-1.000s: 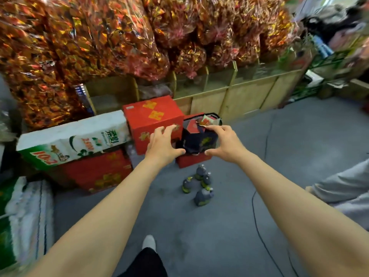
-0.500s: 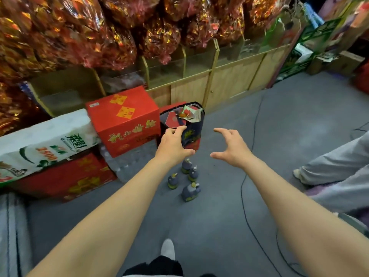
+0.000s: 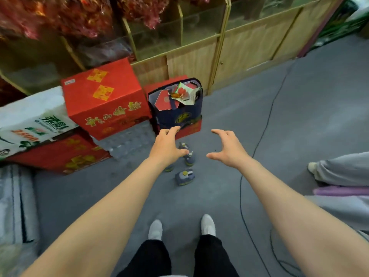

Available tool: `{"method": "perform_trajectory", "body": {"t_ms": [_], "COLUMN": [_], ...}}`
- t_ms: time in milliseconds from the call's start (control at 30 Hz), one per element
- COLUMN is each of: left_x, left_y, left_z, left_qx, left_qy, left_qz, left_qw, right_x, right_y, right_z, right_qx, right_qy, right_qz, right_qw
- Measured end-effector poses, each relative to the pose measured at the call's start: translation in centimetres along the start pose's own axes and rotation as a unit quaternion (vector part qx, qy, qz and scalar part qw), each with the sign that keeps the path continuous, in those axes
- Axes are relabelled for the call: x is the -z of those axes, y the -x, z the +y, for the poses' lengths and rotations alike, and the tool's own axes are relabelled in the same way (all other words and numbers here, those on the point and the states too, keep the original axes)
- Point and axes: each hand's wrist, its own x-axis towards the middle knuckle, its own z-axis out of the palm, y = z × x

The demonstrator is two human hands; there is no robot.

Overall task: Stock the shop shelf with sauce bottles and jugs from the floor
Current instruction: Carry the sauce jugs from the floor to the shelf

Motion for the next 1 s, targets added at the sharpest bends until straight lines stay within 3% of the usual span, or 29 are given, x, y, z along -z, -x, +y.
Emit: {"method": "perform_trajectory", "body": {"t_ms": [267, 567, 800, 1000], "left_x": [-8.7, -22.3, -36.1, -46.6], "left_y": [-4.7, -11.0, -17.5, -21.7], "left_z": [-4.4, -18.3, -28.8, -36.2], "left_qx": [0.088, 0.178, 0.202, 0.154], "left_qy": [0.052, 0.097, 0.162, 0.198], "left_qz": [-0.033, -0.033, -0.039, -0.021], "left_qw": [0.994, 0.979, 0.965, 0.968], "right_x": [-6.0, -21.8, -34.5, -43.8], "right_y": [-6.3, -13.6, -20.8, -27.2], "right_z": [7.9, 18.7, 28.1, 34.9], "right_qx": [-0.033, -0.105, -0.114, -0.068], "right_qy": [0.019, 0.014, 0.002, -0.01], "right_qz": [-0.107, -0.194, -0.184, -0.175], "right_qw": [0.993, 0.975, 0.976, 0.982]}}
